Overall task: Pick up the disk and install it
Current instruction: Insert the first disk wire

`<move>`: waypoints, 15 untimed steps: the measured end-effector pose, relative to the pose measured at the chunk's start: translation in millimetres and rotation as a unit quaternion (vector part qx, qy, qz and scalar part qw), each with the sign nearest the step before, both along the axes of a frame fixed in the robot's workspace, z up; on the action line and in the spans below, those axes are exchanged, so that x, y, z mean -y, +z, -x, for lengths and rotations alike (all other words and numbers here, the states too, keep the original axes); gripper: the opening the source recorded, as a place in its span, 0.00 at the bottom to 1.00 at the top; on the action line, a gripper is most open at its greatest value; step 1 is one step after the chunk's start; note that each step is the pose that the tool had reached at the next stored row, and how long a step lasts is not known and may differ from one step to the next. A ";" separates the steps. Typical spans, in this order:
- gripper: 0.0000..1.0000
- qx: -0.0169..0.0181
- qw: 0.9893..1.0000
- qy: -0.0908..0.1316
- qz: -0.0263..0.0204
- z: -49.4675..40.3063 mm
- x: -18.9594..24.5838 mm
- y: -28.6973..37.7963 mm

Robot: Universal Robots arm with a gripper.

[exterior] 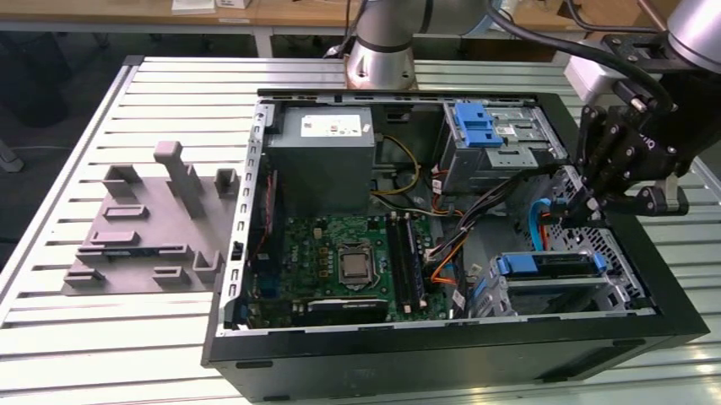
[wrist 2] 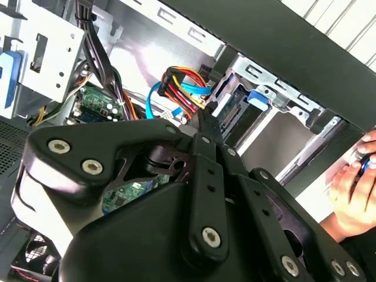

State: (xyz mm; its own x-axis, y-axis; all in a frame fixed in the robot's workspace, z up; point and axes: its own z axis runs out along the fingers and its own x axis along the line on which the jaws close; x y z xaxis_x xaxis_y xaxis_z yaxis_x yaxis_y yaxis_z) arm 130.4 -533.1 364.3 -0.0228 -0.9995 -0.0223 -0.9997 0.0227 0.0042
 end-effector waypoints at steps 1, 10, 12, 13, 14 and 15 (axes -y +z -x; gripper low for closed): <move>0.11 0.001 1.000 0.000 0.000 0.0 0.0 0.0; 0.25 0.001 1.000 0.014 0.006 1.3 0.0 -1.8; 0.25 0.002 1.000 0.017 0.008 2.0 0.0 -2.6; 0.25 0.002 1.000 0.018 0.008 2.2 0.0 -3.1; 0.25 0.002 1.000 0.019 0.009 2.2 -0.1 -3.7; 0.25 0.003 1.000 0.019 0.009 2.2 -0.7 -4.2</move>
State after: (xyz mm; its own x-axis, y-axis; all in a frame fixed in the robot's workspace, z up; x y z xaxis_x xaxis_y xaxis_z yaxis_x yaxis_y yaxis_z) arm 128.2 -532.4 360.1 0.0144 -0.9999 -0.0047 -0.9999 -0.0144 -0.0011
